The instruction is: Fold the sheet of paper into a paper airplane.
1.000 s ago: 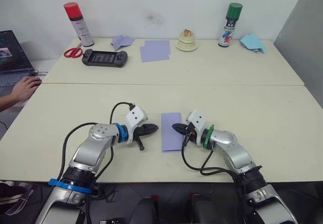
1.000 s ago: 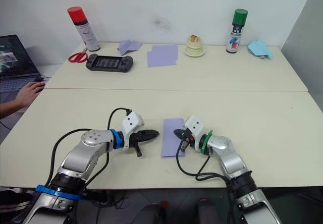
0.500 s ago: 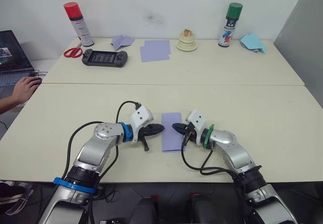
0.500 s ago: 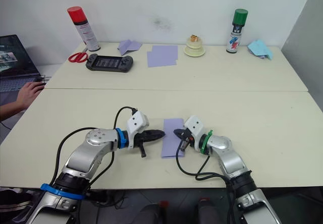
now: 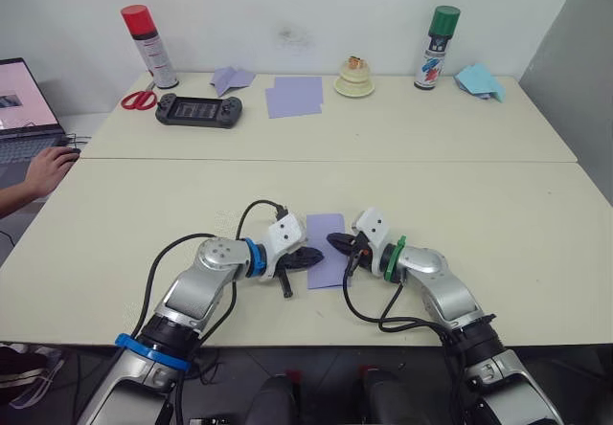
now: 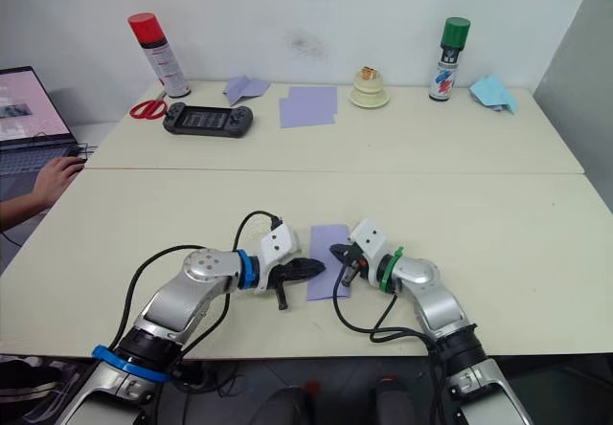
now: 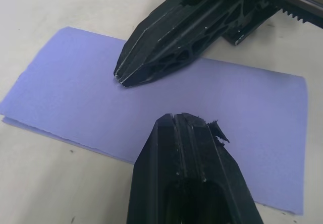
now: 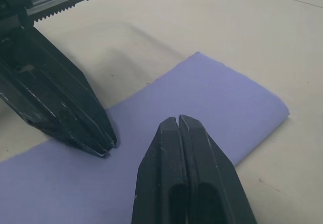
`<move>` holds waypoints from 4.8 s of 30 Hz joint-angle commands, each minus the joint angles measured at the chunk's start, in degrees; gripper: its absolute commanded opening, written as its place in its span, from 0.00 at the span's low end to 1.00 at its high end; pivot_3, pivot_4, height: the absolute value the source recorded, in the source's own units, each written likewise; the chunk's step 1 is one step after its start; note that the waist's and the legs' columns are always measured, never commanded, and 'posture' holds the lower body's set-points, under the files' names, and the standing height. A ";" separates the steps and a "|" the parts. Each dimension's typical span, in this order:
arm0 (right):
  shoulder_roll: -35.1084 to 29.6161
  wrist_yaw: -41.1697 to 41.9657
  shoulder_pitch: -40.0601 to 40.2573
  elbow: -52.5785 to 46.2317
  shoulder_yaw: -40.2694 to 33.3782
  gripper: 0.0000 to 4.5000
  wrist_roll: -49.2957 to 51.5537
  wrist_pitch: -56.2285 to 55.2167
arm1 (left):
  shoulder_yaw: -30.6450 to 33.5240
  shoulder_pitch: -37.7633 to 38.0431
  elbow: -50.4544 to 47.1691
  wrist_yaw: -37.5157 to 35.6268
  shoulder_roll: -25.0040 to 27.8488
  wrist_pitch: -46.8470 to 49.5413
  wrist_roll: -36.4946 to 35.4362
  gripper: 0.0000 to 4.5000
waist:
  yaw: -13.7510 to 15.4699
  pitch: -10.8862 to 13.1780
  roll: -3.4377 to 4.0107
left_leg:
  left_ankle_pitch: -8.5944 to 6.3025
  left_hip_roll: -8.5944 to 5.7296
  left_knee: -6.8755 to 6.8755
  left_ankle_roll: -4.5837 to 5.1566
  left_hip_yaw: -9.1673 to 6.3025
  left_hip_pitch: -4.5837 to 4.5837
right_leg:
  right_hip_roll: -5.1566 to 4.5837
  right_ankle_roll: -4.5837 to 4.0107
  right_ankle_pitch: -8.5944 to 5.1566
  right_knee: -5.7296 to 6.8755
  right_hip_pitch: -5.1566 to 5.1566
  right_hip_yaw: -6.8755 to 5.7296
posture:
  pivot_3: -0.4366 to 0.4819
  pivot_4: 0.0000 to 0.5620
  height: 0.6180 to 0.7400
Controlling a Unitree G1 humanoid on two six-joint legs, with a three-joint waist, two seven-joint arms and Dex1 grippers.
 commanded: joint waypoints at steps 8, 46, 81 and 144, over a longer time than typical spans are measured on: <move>-1.09 1.44 0.24 -1.39 -0.86 0.01 0.88 -1.11 | -1.23 0.27 1.53 -0.57 0.31 0.87 1.39 0.00 | -0.01 0.00 0.00 | 0.01 0.00 0.01 0.02 0.00 0.02 | 0.00 0.00 0.00 0.00 0.02 0.00 | 0.48 0.27 1.00; 0.69 -3.69 -6.06 7.44 -5.08 0.01 1.20 -3.15 | -2.23 0.41 3.03 -1.86 0.71 -1.49 3.19 0.00 | 0.16 -0.02 0.02 | 0.09 0.00 -0.67 0.13 0.02 0.77 | 0.00 -0.01 0.00 -0.46 0.67 0.05 | 0.48 0.27 1.00; 0.21 -1.30 -5.29 6.79 -4.82 0.01 -0.55 -7.24 | -2.68 -0.49 4.47 -2.04 -0.05 -3.15 4.21 0.00 | 0.24 -0.05 0.07 | 0.10 -0.02 -0.80 0.16 0.03 0.76 | -0.06 0.01 0.10 -0.93 0.81 0.03 | 0.48 0.27 1.00; -6.77 15.52 3.41 -6.98 1.65 0.01 5.02 1.38 | -4.09 0.50 2.46 -3.70 -0.14 -0.54 4.46 0.00 | 0.25 -0.51 0.06 | 0.08 0.01 -0.97 0.15 0.00 0.72 | -0.06 -0.01 0.05 -1.06 0.78 0.01 | 0.48 0.27 1.00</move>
